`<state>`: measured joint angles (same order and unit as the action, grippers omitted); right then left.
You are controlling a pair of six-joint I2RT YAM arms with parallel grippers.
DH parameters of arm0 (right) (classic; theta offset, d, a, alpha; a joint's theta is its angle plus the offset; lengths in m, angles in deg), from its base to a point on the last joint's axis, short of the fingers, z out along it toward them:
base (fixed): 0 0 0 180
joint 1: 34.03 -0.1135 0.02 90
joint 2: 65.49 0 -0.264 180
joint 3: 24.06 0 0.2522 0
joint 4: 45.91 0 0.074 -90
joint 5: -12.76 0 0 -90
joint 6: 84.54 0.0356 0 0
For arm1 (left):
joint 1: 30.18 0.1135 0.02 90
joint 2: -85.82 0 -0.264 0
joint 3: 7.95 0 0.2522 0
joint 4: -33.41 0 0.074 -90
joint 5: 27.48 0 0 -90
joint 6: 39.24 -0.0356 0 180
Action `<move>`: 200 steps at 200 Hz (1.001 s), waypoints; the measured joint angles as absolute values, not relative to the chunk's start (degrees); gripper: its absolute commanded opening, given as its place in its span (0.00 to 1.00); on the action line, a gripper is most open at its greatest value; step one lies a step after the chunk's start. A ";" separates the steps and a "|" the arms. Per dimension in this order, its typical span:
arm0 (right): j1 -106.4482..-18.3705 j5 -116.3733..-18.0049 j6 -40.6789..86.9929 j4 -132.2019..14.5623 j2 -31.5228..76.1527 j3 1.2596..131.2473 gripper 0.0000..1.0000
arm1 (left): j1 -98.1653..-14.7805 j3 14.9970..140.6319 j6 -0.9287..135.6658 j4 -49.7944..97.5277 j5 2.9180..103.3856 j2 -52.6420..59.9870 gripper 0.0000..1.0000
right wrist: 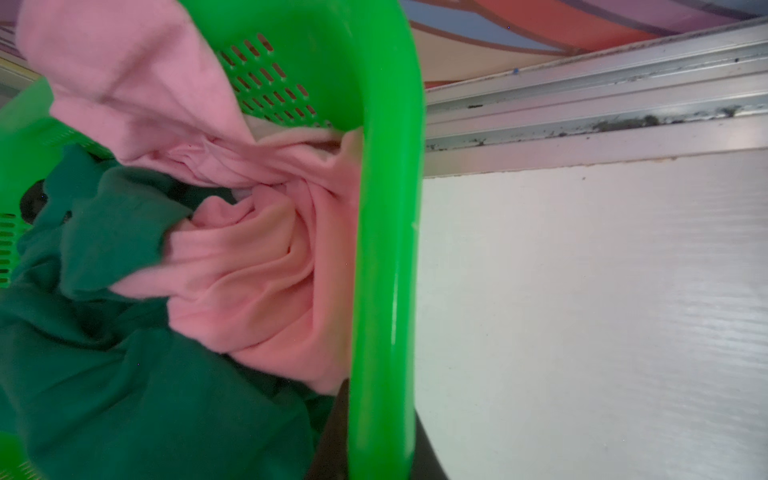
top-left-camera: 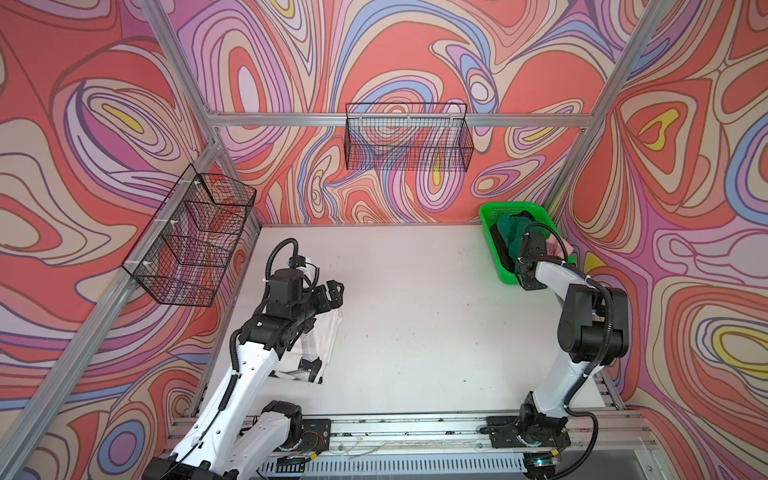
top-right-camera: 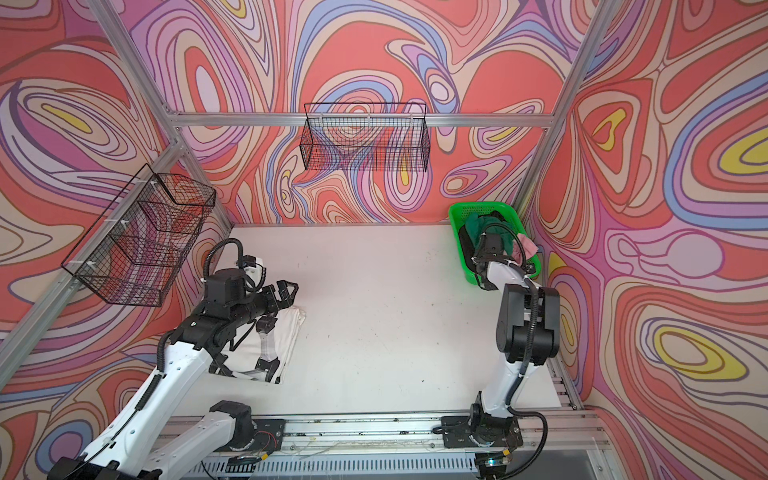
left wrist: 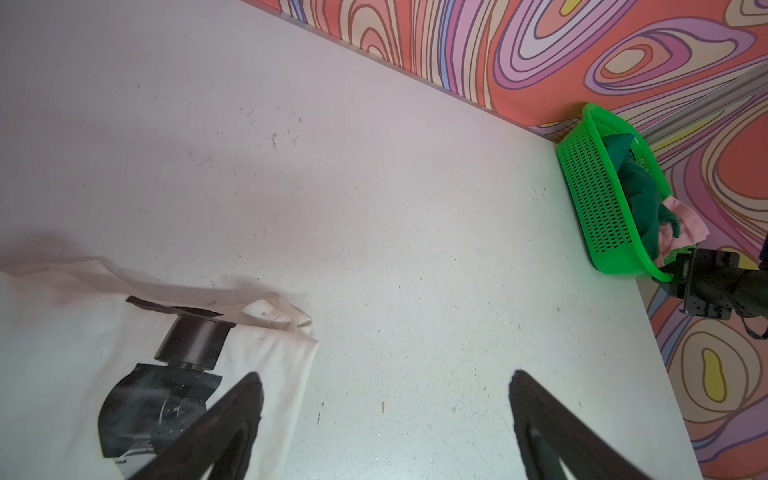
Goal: Fold and stack the t-shirts
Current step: 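Lower the right gripper into the basket over the green t-shirt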
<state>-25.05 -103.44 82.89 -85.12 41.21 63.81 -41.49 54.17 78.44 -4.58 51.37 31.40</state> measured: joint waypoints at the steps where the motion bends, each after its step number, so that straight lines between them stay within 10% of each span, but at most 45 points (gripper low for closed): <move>1: -25.05 -103.42 82.89 -85.12 41.23 63.87 0.24 | -41.49 54.17 78.42 -4.58 51.37 31.40 0.96; 85: -24.86 -100.60 77.64 -85.82 31.15 59.11 0.98 | -41.49 55.44 78.40 -6.07 50.71 31.31 1.00; 139: -23.44 -93.78 69.77 -85.76 16.66 55.83 0.98 | -41.49 57.56 80.19 -13.19 58.95 38.55 1.00; 200: -23.50 -83.81 58.21 -90.98 35.15 76.61 0.78 | -41.49 55.86 81.48 -18.31 68.00 36.89 1.00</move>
